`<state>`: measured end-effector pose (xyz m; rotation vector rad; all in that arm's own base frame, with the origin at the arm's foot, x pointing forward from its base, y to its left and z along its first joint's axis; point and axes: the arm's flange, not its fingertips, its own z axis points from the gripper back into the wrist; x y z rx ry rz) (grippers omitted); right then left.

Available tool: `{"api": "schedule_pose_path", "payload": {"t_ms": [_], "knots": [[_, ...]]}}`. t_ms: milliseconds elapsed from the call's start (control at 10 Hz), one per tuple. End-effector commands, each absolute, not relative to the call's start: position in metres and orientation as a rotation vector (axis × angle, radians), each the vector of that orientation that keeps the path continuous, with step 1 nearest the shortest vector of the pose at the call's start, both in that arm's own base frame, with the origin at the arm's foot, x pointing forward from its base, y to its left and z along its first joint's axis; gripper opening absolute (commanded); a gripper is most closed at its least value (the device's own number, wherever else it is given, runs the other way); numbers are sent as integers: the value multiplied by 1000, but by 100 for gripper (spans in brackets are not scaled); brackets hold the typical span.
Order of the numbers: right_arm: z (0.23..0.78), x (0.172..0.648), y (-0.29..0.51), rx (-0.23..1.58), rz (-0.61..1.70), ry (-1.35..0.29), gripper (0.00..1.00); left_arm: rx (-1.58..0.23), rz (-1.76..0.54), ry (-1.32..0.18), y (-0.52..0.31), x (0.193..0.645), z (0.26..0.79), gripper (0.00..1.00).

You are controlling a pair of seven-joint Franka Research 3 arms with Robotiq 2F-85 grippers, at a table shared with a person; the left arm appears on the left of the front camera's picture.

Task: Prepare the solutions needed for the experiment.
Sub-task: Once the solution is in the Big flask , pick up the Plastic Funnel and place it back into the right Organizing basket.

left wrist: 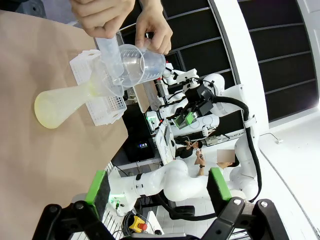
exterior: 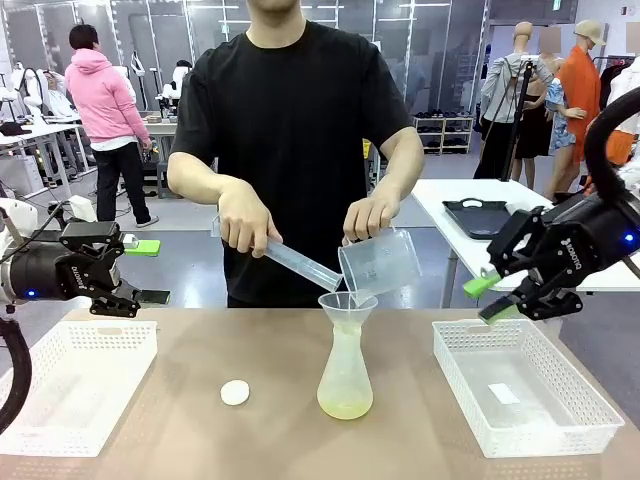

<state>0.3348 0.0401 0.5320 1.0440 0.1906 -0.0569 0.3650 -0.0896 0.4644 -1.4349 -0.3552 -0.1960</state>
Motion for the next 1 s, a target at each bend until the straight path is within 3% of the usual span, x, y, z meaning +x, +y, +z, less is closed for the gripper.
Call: {"api": "schedule_pose_path", "payload": {"t_ms": [0, 200, 900], "knots": [[521, 321, 51, 1139, -156, 95, 39, -1445, -198, -348, -89, 364, 466, 100], [513, 315, 60, 1199, -216, 108, 39, -1445, -198, -348, -89, 364, 466, 100], [521, 327, 38, 1142, -152, 128, 39, -1445, -198, -348, -89, 364, 466, 100]]}}
